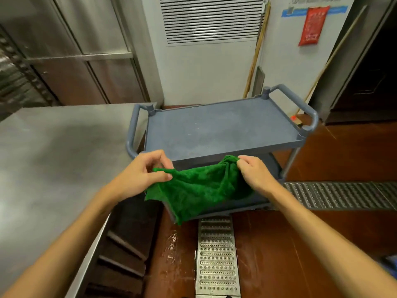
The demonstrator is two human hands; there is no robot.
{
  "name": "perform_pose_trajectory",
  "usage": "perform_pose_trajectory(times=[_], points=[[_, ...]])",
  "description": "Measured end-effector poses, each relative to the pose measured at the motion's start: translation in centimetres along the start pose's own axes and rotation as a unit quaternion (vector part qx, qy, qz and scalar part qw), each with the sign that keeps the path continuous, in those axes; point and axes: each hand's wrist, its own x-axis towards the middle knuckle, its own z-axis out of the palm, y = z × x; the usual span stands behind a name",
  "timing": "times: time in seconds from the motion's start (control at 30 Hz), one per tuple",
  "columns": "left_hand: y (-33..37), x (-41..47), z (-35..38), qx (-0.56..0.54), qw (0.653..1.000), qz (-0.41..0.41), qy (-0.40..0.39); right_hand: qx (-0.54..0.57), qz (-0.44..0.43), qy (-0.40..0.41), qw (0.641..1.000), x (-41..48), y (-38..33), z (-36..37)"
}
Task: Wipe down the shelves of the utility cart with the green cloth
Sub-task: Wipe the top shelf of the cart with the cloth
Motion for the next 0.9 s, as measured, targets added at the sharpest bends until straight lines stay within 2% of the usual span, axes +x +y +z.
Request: perform_pose_trajectory(times=[0.1, 0.2, 0.27, 0.33, 0.47, 0.53, 0.63, 0.7, 0.8, 0.9], points=[[-1.7, 1.9, 0.4, 0.006, 0.999, -0.038, -0.017, 0.101, -0.032, -0.012, 0.994, 3.0, -2.2, 0.0], [-4.1, 4.3, 0.7, -0.014, 0.996, -0.073, -0.044, 0.199, -0.085, -0.083, 0.973, 5.2, -5.1, 0.0], [-5.8, 6.1, 0.9, 0.0, 0.995, -0.091, -0.05, 0.222, -0.119, -0.116, 0.961, 6.6, -6.8, 0.3], [-6.7, 8.1, 0.9, 0.042, 0.996, -0.064, -0.051, 0.217, -0.139, -0.145, 0.955, 8.3, -8.4, 0.8], [-7.3, 12.9, -0.1, 0.031, 0.997, 0.053, -0.041, 0.133, -0.183, -0.2, 0.953, 12.2, -11.6, 1.9], [-7.7, 15.4, -1.9, 0.048, 0.997, 0.054, -0.034, 0.089, -0.197, -0.193, 0.957, 14.6, -12.6, 2.2], [-8.9, 18.1, -5.4, 0.024, 0.997, 0.043, -0.053, 0.038, -0.183, -0.135, 0.973, 18.9, -13.3, 1.9], [-9.7, 19.7, -8.1, 0.031, 0.997, 0.038, -0.055, -0.034, -0.174, -0.103, 0.979, 21.6, -13.1, 1.2], [-10.9, 22.0, -12.5, 0.105, 0.993, 0.039, -0.041, -0.151, -0.163, -0.108, 0.969, 24.5, -12.3, 0.5], [-11.7, 24.3, -16.3, 0.18, 0.981, 0.043, -0.061, -0.232, -0.171, -0.132, 0.948, 26.9, -12.0, 0.9]])
